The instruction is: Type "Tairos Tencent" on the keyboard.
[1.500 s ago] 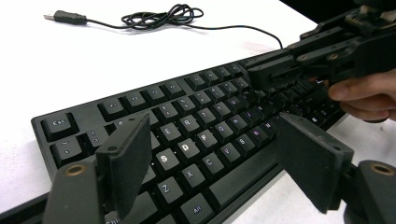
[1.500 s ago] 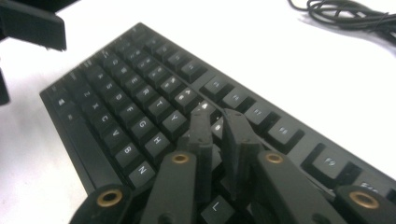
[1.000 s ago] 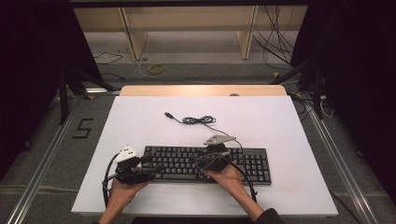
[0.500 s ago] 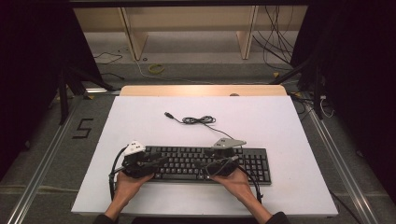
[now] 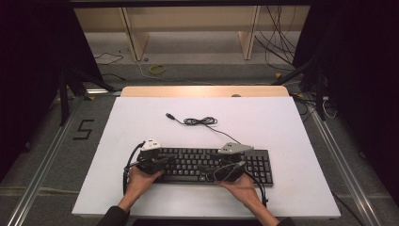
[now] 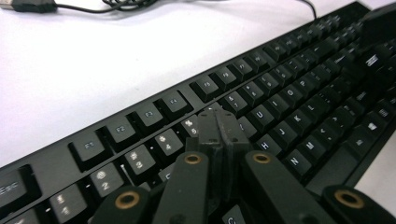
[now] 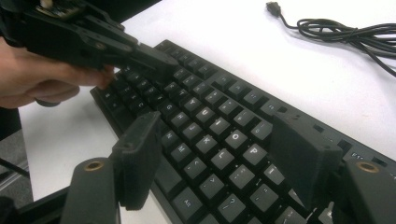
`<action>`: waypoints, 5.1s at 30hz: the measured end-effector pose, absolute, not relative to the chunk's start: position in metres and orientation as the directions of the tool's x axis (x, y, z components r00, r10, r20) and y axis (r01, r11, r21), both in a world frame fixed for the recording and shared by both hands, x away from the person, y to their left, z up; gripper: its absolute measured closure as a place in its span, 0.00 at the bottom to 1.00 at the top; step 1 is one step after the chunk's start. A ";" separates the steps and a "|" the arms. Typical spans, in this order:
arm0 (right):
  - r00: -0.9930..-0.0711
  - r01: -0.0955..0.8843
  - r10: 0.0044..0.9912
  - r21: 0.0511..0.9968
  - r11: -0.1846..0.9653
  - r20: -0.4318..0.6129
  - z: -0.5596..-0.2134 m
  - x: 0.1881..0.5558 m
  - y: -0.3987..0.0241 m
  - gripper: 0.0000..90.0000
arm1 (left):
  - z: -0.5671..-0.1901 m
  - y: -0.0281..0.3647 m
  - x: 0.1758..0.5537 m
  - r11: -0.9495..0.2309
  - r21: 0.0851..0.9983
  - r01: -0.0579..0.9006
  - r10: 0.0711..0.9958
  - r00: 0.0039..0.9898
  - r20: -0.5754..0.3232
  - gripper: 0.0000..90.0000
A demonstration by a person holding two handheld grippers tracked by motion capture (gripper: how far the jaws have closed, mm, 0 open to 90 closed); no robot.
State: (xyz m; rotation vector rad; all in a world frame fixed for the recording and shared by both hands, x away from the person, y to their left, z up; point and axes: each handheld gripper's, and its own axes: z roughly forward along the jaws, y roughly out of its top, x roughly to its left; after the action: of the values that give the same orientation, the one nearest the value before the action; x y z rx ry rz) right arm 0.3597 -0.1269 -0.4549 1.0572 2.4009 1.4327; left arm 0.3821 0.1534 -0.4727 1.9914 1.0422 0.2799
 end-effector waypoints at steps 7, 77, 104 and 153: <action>-0.740 0.488 0.639 0.823 0.291 0.213 -0.454 0.359 -0.129 0.38 | -0.476 0.152 0.384 -0.308 0.750 0.585 0.769 0.617 -0.165 0.99; -0.724 0.519 0.666 0.779 0.351 0.182 -0.462 0.386 -0.110 0.91 | -0.456 0.198 0.346 -0.111 0.848 0.518 0.743 0.610 -0.275 0.32; -0.722 0.536 0.682 0.720 0.441 0.119 -0.477 0.393 -0.094 1.00 | -0.461 0.201 0.338 -0.134 0.848 0.513 0.747 0.615 -0.254 0.31; -0.738 0.482 0.645 0.823 0.300 0.198 -0.449 0.365 -0.122 0.39 | -0.473 0.186 0.361 -0.266 0.765 0.587 0.786 0.591 -0.181 0.99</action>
State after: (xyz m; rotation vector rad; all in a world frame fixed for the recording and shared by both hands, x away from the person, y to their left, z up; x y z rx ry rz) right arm 0.3649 -0.1225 -0.4488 1.0480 2.3903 1.4195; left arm 0.3612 0.1858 -0.4727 1.9718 1.0933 0.2960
